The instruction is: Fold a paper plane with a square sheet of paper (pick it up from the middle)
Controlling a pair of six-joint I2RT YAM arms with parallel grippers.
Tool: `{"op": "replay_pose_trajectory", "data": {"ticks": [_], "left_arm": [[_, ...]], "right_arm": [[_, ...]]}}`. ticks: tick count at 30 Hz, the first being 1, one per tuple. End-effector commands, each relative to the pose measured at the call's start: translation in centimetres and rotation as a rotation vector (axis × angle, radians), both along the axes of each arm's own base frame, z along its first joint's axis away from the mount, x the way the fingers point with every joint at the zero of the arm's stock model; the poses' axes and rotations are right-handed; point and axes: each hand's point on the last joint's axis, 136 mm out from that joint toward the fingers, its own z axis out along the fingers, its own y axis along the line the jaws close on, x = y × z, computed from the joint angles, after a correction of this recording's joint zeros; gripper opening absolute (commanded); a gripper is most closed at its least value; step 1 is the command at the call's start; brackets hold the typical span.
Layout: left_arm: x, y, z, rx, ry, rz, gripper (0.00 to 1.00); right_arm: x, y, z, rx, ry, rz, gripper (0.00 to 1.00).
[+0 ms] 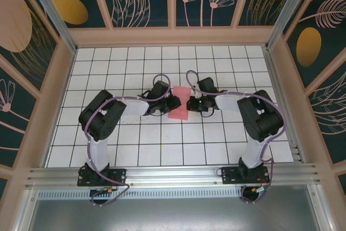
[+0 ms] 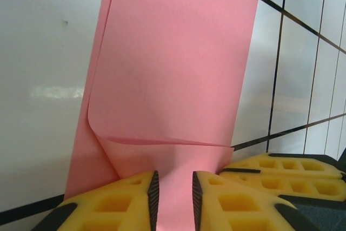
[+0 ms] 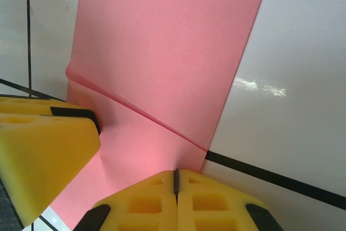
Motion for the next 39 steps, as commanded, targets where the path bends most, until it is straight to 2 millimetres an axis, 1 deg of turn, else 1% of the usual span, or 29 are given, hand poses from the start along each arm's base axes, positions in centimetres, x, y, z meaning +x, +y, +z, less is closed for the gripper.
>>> {"op": "replay_pose_trajectory", "data": {"ticks": [1,5,8,13,14,17,19,21,23,25,28,31,33,39], "left_arm": [[0.9,3.9,-2.3,0.157,0.028,0.063,0.3],[1.5,4.7,-2.5,0.188,0.023,0.07,0.34],[1.9,5.3,-2.5,0.2,0.019,0.076,0.39],[3.0,5.2,-1.7,0.212,-0.011,0.055,0.46],[3.3,5.0,-1.4,0.21,-0.022,0.047,0.47],[4.1,4.3,0.6,0.184,-0.074,0.027,0.49],[4.2,3.8,2.5,0.144,-0.116,0.009,0.48],[3.8,3.2,3.9,0.086,-0.138,-0.01,0.45],[3.2,2.5,4.5,0.029,-0.141,-0.03,0.4],[2.3,1.7,4.6,-0.022,-0.127,-0.056,0.34],[1.4,0.5,3.9,-0.044,-0.107,-0.095,0.25],[1.0,-0.3,3.1,-0.038,-0.093,-0.121,0.21],[1.0,-0.6,2.4,-0.021,-0.077,-0.127,0.19],[1.2,-0.5,0.4,0.026,-0.029,-0.121,0.19]], "right_arm": [[-3.0,-4.4,-5.6,-0.239,0.134,-0.036,0.07],[-3.0,-4.5,-5.6,-0.238,0.132,-0.036,0.07],[-3.0,-4.4,-5.5,-0.236,0.131,-0.034,0.07],[-2.9,-4.2,-5.4,-0.229,0.126,-0.032,0.07],[-2.9,-4.2,-5.3,-0.228,0.124,-0.033,0.07],[-2.8,-4.0,-5.1,-0.223,0.119,-0.031,0.07],[-2.8,-4.0,-5.0,-0.221,0.119,-0.035,0.07],[-2.8,-4.0,-4.9,-0.218,0.117,-0.035,0.07],[-2.7,-3.9,-4.8,-0.218,0.115,-0.037,0.07],[-2.7,-3.9,-4.8,-0.217,0.115,-0.037,0.06],[-2.8,-4.0,-4.9,-0.219,0.118,-0.037,0.06],[-2.8,-4.0,-5.1,-0.221,0.123,-0.038,0.06],[-2.8,-4.0,-5.2,-0.221,0.126,-0.037,0.06],[-2.9,-4.0,-5.2,-0.223,0.125,-0.036,0.06]]}}
